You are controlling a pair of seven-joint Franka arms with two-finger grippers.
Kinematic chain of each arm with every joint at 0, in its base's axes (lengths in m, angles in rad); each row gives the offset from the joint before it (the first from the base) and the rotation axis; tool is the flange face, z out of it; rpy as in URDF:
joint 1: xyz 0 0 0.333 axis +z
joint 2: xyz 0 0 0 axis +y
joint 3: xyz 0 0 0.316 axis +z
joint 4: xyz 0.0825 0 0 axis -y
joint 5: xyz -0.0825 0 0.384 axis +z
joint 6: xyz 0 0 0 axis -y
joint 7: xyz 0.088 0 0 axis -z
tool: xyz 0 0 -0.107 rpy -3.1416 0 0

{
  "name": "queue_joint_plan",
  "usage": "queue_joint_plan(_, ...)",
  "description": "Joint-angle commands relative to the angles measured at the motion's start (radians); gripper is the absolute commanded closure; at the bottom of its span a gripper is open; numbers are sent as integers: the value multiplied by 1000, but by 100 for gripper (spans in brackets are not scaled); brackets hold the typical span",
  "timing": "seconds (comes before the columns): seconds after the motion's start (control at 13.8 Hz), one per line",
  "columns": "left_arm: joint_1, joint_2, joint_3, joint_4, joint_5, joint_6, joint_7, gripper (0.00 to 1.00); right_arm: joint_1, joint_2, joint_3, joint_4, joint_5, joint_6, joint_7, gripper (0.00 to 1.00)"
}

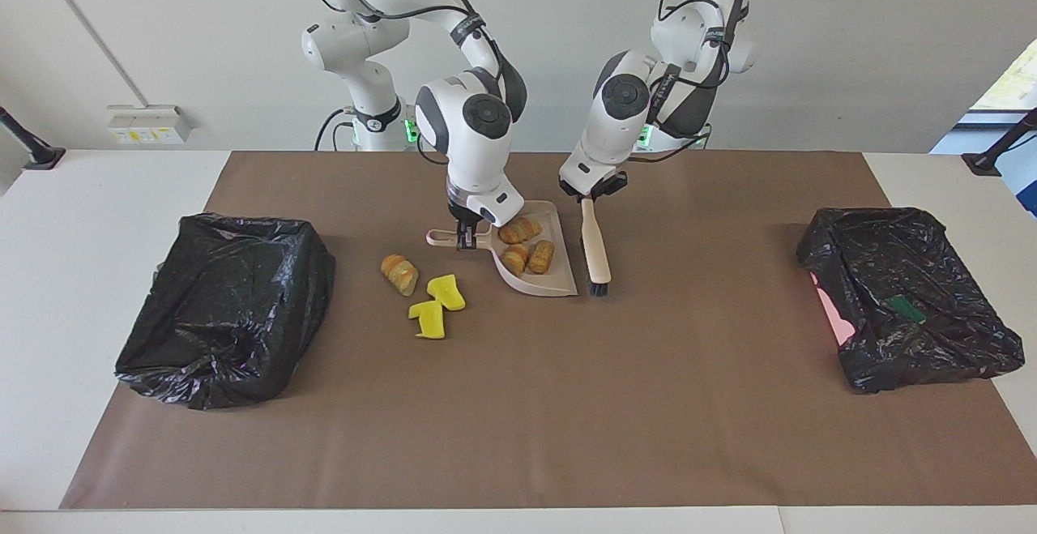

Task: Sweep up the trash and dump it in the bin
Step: 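Carry the dustpan to the black bag and tip it with the right gripper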

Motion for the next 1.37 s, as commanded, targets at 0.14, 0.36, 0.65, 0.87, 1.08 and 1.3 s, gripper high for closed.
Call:
queue_joint_plan(0.14, 0, -67, -11, -76, 20, -12, -52, 100, -124, -131, 7, 11, -24, -133, -65, 100)
queue_joint_plan(0.36, -3, -79, -14, -90, 20, -18, -55, 100, -239, -218, 0, 13, -23, -158, -134, 100)
queue_joint_plan(0.65, -67, -114, -17, -136, 16, -5, -124, 100, -494, -275, -3, 42, -20, -213, -309, 100)
queue_joint_plan(0.87, -139, -166, -19, -194, 0, 1, -155, 100, -706, -274, -4, 46, -30, -173, -432, 100)
queue_joint_plan(1.08, -213, -209, -19, -242, -38, 25, -213, 100, -828, -239, -6, 57, -160, -34, -478, 100)
queue_joint_plan(1.3, -293, -212, -20, -279, -88, 73, -267, 100, -886, -182, -9, 112, -199, 6, -549, 100)
